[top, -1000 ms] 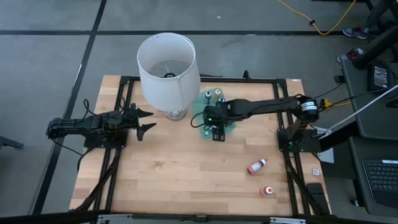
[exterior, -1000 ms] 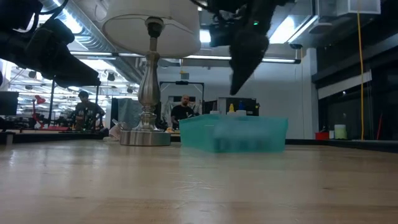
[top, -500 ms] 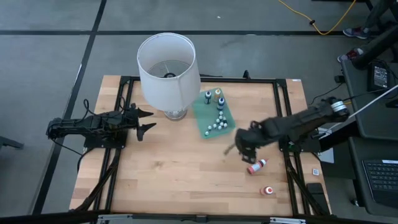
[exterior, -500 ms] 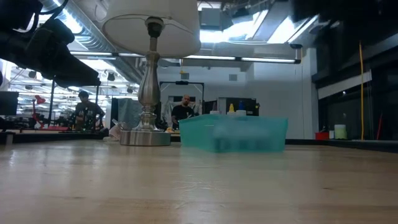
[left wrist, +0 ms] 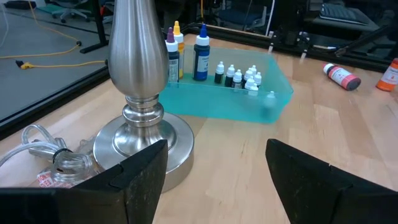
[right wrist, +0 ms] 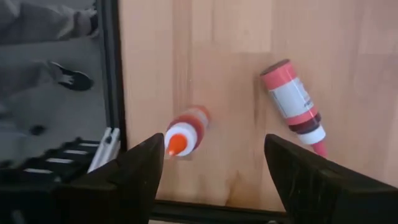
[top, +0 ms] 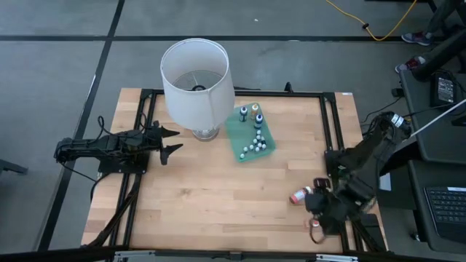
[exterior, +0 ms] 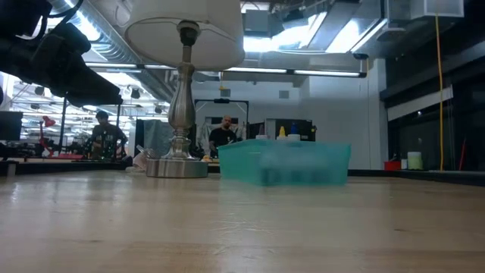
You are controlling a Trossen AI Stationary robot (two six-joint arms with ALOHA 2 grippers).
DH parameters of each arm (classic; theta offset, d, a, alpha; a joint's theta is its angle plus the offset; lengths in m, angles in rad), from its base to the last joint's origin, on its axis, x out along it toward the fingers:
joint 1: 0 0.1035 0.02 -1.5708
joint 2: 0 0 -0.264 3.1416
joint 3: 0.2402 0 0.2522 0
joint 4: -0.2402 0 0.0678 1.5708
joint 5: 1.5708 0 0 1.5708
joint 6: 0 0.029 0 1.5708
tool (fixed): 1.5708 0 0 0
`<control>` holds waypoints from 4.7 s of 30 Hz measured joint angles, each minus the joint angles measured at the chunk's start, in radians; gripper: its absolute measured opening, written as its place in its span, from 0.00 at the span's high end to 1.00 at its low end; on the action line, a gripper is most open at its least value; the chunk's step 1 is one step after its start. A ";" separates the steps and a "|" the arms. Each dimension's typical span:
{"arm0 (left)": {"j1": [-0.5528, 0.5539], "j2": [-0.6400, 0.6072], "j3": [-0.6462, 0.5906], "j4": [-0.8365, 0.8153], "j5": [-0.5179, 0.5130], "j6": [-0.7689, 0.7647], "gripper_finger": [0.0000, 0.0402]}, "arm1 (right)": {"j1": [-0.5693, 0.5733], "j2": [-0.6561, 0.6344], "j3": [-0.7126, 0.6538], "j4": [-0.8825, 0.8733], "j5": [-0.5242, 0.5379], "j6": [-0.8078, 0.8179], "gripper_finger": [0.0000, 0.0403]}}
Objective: Pick & Place food coloring
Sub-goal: Put the large orange food coloring bottle into the green bin, then put the large pink food coloring bottle into the green bin
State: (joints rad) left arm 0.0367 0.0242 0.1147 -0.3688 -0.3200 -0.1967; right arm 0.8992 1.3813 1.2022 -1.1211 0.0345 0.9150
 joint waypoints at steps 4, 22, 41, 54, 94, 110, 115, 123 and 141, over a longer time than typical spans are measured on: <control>0.000 0.000 0.000 0.000 0.000 0.000 0.33 | 0.090 0.026 0.000 0.005 0.053 0.017 0.31; 0.000 0.000 0.000 0.000 0.000 0.000 0.34 | 0.179 0.165 -0.065 0.153 0.108 -0.026 0.33; 0.000 0.000 0.000 0.000 0.000 0.000 0.34 | 0.180 0.179 -0.132 0.212 0.084 0.023 0.47; 0.000 0.000 0.000 0.000 0.000 0.000 0.34 | 0.179 0.184 -0.116 0.229 0.069 0.019 0.70; 0.000 0.000 0.000 0.000 0.000 0.000 0.34 | -0.985 0.266 0.153 0.229 0.172 -1.066 0.69; 0.000 0.000 0.000 0.000 0.000 0.000 0.33 | -1.158 0.380 0.153 0.370 0.117 -1.185 0.69; 0.000 0.000 0.000 0.000 0.000 0.000 0.34 | -1.181 0.412 0.153 0.375 0.101 -1.186 0.68; 0.000 0.000 0.000 0.000 0.000 0.000 0.33 | -1.186 0.411 0.153 0.388 0.105 -1.186 0.51; 0.000 0.000 0.000 0.000 0.000 0.000 0.34 | -1.185 0.307 0.275 0.272 0.198 -1.183 0.46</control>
State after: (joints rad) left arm 0.0367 0.0243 0.1146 -0.3687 -0.3202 -0.1969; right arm -0.2856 1.6881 1.4769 -0.8495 0.2325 -0.2684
